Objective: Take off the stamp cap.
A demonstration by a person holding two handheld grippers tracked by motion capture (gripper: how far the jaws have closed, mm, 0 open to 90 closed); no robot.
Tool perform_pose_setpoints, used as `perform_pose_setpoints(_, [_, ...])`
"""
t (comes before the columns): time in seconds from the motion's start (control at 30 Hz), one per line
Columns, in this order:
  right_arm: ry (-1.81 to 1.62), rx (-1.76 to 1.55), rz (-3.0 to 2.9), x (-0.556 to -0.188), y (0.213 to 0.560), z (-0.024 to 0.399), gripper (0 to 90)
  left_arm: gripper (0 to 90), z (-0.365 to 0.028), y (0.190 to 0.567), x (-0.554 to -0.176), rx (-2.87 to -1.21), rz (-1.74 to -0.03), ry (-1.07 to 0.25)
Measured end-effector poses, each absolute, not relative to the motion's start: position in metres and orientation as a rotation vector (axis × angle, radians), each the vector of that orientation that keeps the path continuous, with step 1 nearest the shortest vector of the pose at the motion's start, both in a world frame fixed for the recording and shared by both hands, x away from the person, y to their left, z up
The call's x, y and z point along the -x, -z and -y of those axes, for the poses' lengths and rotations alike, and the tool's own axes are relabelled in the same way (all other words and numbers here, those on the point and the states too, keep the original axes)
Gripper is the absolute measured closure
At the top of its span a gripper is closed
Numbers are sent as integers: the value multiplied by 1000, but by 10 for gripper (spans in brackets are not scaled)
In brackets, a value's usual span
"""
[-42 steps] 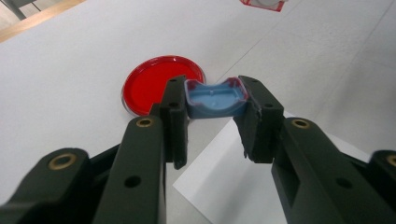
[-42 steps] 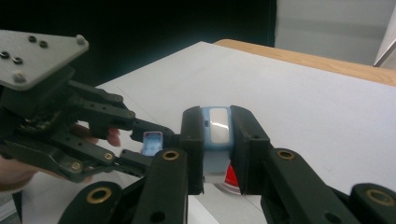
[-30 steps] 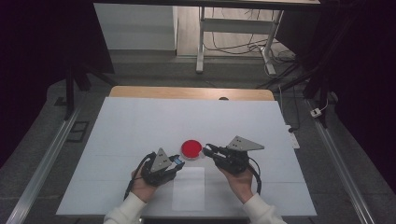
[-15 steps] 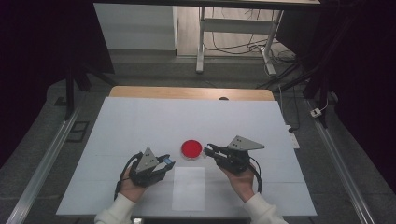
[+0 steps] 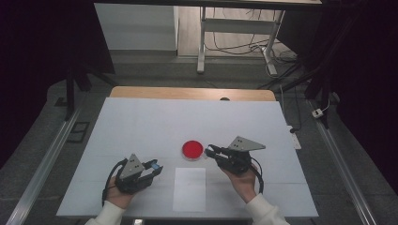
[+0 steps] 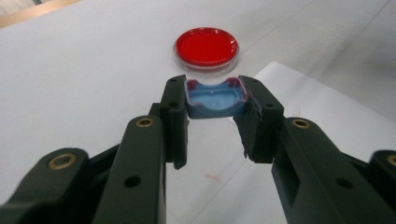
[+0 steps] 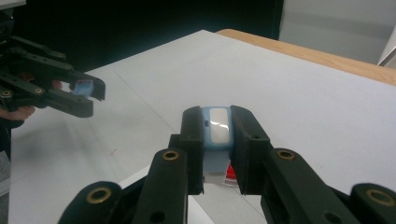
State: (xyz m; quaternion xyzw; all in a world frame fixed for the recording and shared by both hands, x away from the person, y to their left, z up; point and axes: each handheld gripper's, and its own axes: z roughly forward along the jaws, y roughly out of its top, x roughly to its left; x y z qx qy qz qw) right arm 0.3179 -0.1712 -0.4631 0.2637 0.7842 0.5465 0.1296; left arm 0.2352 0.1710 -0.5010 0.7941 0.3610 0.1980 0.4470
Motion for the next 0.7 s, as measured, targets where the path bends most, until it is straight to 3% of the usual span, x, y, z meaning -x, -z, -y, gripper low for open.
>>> perform_pose_setpoints(0.7, [-1548, -770, -2296, -322, 465, 171, 749, 648, -209, 511, -222, -1925, -999, -491])
